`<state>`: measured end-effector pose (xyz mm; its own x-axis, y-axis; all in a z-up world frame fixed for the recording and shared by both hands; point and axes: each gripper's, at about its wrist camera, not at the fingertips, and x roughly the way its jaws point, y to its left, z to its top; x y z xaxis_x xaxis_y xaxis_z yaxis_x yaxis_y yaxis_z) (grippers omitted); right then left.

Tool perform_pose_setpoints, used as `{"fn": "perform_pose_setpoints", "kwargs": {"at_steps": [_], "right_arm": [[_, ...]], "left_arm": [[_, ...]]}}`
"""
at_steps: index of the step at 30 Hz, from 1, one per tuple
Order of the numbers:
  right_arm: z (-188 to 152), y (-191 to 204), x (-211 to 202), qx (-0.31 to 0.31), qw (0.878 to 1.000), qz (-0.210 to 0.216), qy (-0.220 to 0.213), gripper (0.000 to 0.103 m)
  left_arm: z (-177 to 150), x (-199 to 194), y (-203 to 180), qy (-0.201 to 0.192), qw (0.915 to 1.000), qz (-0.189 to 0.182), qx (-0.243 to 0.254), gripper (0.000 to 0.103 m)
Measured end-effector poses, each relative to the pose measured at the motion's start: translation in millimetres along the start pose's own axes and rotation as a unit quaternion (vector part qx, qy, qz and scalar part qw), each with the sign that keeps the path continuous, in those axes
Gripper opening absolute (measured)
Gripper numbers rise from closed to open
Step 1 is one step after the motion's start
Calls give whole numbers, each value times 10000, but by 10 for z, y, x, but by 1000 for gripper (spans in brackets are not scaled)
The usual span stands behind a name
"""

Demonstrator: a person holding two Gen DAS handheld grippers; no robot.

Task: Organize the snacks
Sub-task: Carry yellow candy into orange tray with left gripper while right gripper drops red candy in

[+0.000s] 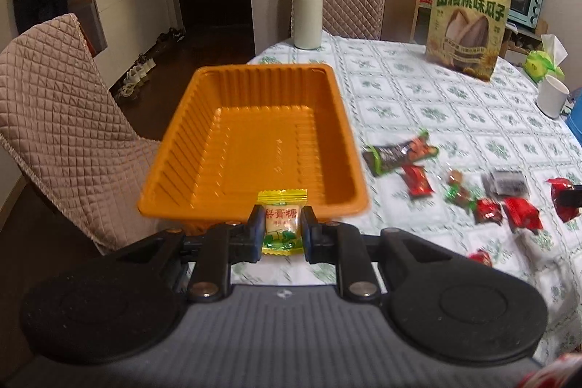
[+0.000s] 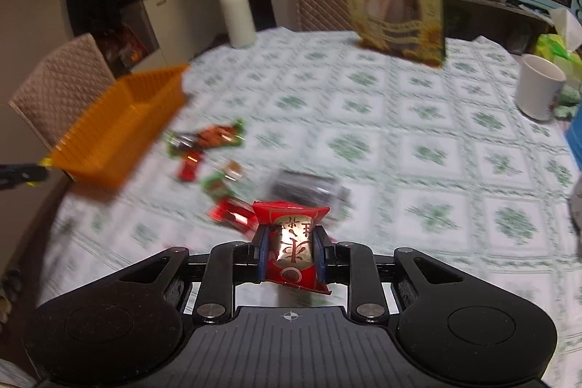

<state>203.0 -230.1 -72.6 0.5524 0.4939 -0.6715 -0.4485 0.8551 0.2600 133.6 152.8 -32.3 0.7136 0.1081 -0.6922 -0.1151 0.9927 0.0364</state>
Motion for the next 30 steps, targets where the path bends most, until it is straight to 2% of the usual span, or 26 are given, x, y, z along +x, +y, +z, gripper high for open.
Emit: {"fn": "perform_pose_setpoints", "kwargs": {"at_steps": [8,16,21,30], "right_arm": [[382,801,355,53,9986,521,-59,25],[726,1413,820,21,9974,723,-27,25],[848,1679,1053,-18,9972,747,-17,25],[937,1848,1249,-3,9978,662,13,25]], "left_arm": [[316,331,466,17,9998,-154,96,19],[518,732,753,180,9987,-384,292,19],[549,956,834,330,9974,-529,362,19],[535,1184,945,558,9949,-774,343,19]]}}
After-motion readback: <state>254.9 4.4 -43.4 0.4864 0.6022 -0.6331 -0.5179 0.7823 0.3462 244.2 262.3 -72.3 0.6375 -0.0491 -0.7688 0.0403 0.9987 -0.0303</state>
